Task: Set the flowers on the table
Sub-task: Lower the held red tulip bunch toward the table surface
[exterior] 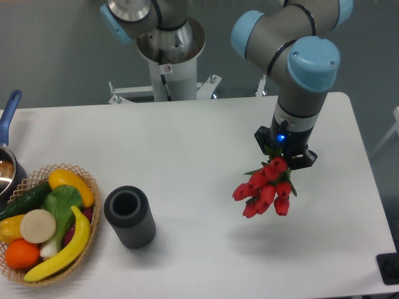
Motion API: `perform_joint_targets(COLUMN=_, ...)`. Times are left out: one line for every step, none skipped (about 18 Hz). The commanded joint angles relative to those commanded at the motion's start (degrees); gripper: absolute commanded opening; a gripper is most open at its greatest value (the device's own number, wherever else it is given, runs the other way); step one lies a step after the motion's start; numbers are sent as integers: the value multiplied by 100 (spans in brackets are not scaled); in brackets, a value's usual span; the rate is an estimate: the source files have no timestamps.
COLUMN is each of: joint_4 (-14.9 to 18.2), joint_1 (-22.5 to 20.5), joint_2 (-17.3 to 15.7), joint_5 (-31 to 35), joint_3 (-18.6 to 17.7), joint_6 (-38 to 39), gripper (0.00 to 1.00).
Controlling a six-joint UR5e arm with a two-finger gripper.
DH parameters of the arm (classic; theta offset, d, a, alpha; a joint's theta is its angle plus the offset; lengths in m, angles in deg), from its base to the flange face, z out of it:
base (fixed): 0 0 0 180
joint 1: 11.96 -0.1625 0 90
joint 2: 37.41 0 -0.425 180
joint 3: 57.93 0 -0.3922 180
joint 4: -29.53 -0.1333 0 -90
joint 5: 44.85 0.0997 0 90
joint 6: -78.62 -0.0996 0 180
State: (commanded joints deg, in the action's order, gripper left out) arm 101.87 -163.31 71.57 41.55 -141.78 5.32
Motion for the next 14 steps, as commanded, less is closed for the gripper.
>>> perform_joint_targets(joint_4=-9, joint_1=0, joint_2=35, joint_5=0, joint_3=0, joint_6=0, gripper=0)
perform_joint_targets(joint_4=0, joint_1=9, joint_2=70, joint_5=0, joint_3=0, joint_6=0, gripper=0)
perform_joint_targets(joint_4=0, joint_1=35, joint_2=105, joint_5=0, joint_3=0, joint_6=9, gripper=0)
perform_joint_targets(joint_4=-44, joint_1=87, joint_2=149, joint_5=9, joint_3=-17, joint_6=9, gripper=0)
perform_joint_targets(joint_4=-53, joint_1=140, joint_2=219, joint_5=26, joint_3=-44, joint_6=26, gripper=0)
perform_joint_targets(joint_4=-88, joint_1=167, joint_2=255, joint_5=87, joint_3=-96, joint_6=61, gripper=0)
perform_joint_targets(joint_4=-71, joint_1=184, joint_2=307, joint_5=123, joint_3=-140, joint_6=62, gripper=0)
perform_joint_targets(joint_4=-79, joint_1=246, joint_2=360, joint_5=140, joint_3=-141, joint_6=70, gripper=1)
perform_joint_targets(joint_4=-88, joint_1=316, joint_2=421, joint_5=158, joint_3=-141, joint_6=70, gripper=2)
perform_joint_targets(joint_4=-97, joint_1=360, joint_2=448, joint_5=167, joint_3=-175, joint_6=70, gripper=3)
perform_joint_targets(joint_4=-97, joint_1=387, joint_2=492, joint_5=158, joint_3=-193, joint_6=70, gripper=7)
perform_joint_targets(joint_4=-97, joint_1=413, joint_2=536, joint_5=158, joint_3=-202, joint_6=62, gripper=11)
perform_joint_targets(joint_4=-97, joint_1=422, joint_2=571, joint_5=158, joint_3=-220, joint_6=62, gripper=15)
perform_joint_targets(joint_4=-105, joint_1=422, joint_2=580, joint_5=158, joint_3=-246, joint_6=62, gripper=18)
